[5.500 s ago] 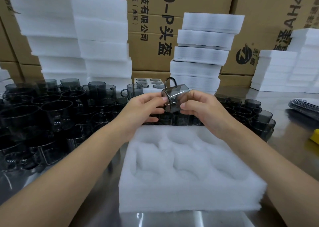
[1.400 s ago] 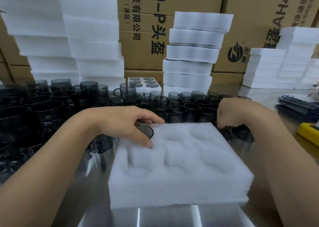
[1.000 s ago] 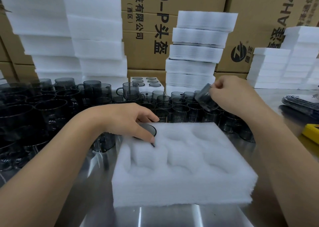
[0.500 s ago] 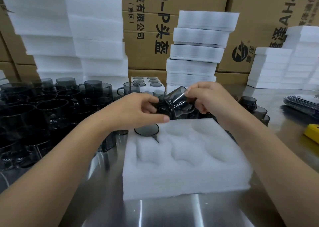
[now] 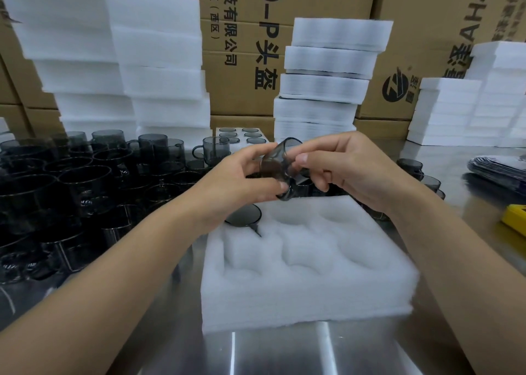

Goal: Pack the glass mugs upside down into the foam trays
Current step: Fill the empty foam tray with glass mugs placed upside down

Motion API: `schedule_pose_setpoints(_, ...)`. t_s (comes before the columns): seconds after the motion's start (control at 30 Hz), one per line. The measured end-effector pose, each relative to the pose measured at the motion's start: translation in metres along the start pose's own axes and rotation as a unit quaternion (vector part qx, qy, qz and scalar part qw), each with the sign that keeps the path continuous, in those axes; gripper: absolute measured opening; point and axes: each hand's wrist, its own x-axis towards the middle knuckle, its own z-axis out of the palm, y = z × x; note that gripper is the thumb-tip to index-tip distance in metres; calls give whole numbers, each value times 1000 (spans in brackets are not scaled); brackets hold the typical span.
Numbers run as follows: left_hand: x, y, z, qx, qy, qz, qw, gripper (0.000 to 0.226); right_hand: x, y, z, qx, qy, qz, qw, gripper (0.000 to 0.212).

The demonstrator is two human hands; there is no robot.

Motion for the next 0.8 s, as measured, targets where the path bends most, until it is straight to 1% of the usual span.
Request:
schedule_pose_setpoints(0.1,-2,-3,5,-7,-36,0,999,59,-2,1,2,26,-39,-13,999,32)
schedule_pose_setpoints(0.17,-2,-2,7,-20,-45,3,999,54,-2,1,6,38,-66,-19,997,30)
schedule_pose_setpoints(0.23,-1,-3,6,-38,-35,1,999,52,-2,2,10,60,-67,-23,996,28)
schedule_pose_setpoints(0.33,1,-5,3,-57,-22,-16,998,58,2,5,13,106,-10,-25,994,28)
schedule_pose_setpoints(0.43,2,-7,3,-75,-16,-18,997,47,6,13,10,135,59,-16,989,28)
schedule_pose_setpoints(0.53,4,-8,4,-84,-3,-18,996,29,9,22,9,112,72,4,991,26)
schedule_pose_setpoints(0.67,3,-8,5,-71,6,-24,997,32,9,26,13,51,18,17,998,26)
schedule_pose_setpoints(0.8,6,-7,7,-60,22,-38,997,23,5,21,16,14,-14,-23,1000,19)
